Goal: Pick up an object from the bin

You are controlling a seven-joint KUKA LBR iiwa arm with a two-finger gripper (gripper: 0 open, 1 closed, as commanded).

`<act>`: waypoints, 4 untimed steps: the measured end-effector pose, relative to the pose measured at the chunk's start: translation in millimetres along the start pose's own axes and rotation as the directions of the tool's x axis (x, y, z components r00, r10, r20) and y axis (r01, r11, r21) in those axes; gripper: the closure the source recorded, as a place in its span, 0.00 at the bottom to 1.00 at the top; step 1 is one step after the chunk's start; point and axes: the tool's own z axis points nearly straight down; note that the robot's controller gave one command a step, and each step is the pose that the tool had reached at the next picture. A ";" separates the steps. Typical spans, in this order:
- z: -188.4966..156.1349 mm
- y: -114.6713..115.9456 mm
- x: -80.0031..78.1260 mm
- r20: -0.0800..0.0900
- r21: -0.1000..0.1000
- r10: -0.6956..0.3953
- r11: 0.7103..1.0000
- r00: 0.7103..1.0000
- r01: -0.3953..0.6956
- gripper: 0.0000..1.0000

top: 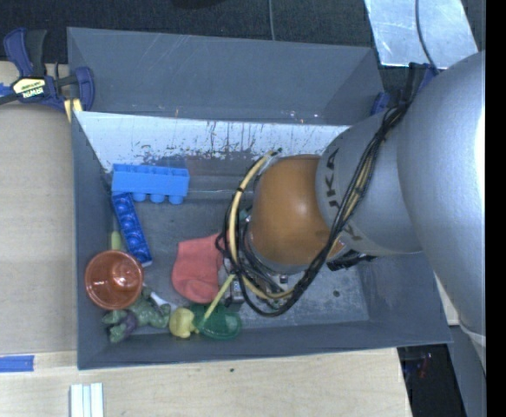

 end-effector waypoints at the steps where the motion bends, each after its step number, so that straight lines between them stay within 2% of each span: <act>1: -0.1 0.0 0.0 0.000 0.000 0.000 1.000 1.000 0.000 1.00; 2: -73.0 -1.7 -2.1 0.000 0.000 -0.047 0.999 0.999 0.047 1.00; 3: -146.0 7.4 -1.9 -0.003 0.001 -0.005 1.000 1.000 0.005 0.00; 4: -145.9 7.5 -1.9 -0.003 0.001 -0.005 1.000 1.000 0.005 0.00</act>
Offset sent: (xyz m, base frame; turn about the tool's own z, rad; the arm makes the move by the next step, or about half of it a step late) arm 0.0034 -0.0048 0.2207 -0.1368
